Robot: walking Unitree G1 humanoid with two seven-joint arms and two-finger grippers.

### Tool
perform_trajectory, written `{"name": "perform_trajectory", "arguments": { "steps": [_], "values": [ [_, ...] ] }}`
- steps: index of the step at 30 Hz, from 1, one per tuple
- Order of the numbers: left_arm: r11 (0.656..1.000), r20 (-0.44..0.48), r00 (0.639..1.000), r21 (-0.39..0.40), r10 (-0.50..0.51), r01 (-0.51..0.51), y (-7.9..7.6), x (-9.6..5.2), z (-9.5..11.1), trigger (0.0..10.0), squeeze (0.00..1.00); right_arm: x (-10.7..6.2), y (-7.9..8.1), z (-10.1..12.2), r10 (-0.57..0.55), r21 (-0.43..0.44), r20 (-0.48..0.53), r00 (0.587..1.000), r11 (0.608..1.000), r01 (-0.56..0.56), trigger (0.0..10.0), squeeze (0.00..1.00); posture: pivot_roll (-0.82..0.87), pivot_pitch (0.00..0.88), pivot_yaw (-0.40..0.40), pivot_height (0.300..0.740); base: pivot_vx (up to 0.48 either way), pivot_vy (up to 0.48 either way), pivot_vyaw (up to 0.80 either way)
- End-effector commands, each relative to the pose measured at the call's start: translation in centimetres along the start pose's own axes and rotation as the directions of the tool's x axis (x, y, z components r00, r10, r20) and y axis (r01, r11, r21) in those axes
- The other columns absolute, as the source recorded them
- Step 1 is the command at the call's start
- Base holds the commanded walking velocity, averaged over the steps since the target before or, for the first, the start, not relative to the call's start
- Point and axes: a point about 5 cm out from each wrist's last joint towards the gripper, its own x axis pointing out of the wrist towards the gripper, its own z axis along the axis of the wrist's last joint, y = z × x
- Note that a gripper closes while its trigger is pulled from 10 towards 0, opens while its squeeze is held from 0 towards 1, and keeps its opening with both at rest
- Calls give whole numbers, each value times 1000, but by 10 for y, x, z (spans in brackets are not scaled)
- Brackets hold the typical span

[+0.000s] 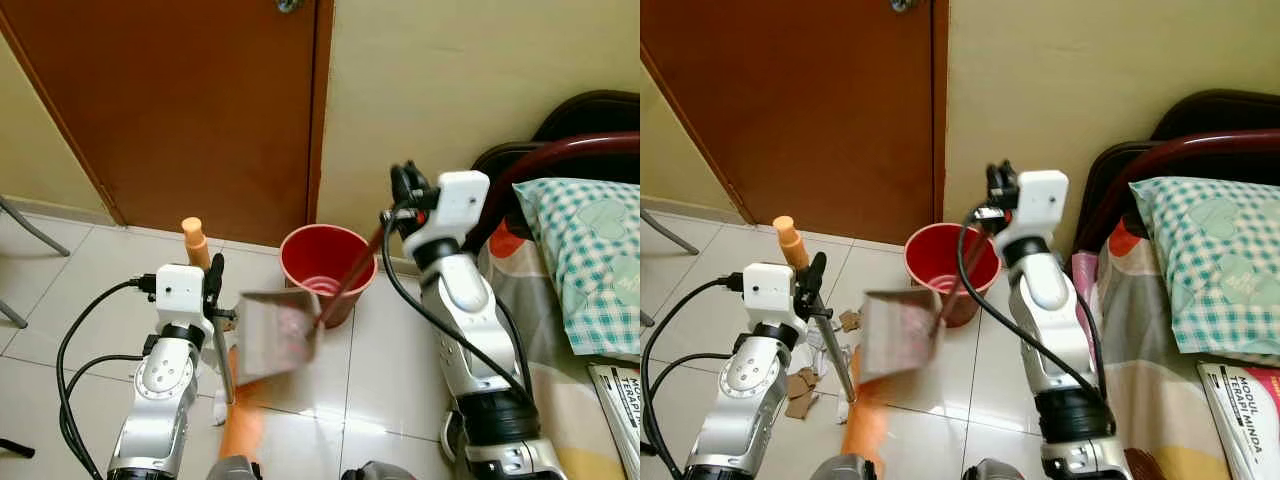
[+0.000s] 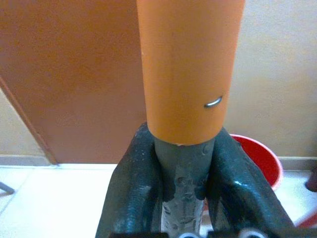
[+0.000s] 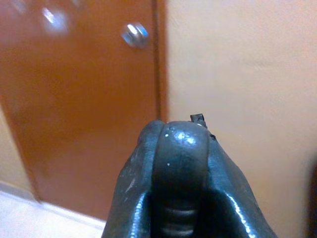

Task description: Sweep floor

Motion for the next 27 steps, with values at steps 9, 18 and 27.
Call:
{"name": "perform_trajectory", "arguments": {
  "steps": [9, 18, 27],
  "values": [
    [996, 14, 997, 38, -76, 76, -9, -1, 6, 10000, 0, -23, -43, -29, -189, 0, -119, 975, 982, 191, 10000, 0, 8, 66, -27, 740, 0, 0, 0],
    [995, 7, 995, 22, -101, 101, -12, -3, 6, 10000, 0, -25, -45, -42, -212, 11, -175, 961, 976, 217, 10000, 0, 18, 68, -26, 740, 0, 0, -406],
    [993, 7, 994, 26, -113, 112, -14, -3, 7, 10000, 0, -27, -44, -50, -211, 12, -200, 957, 976, 217, 10000, 0, 15, 72, -23, 740, -315, 0, -267]
  ]
}}
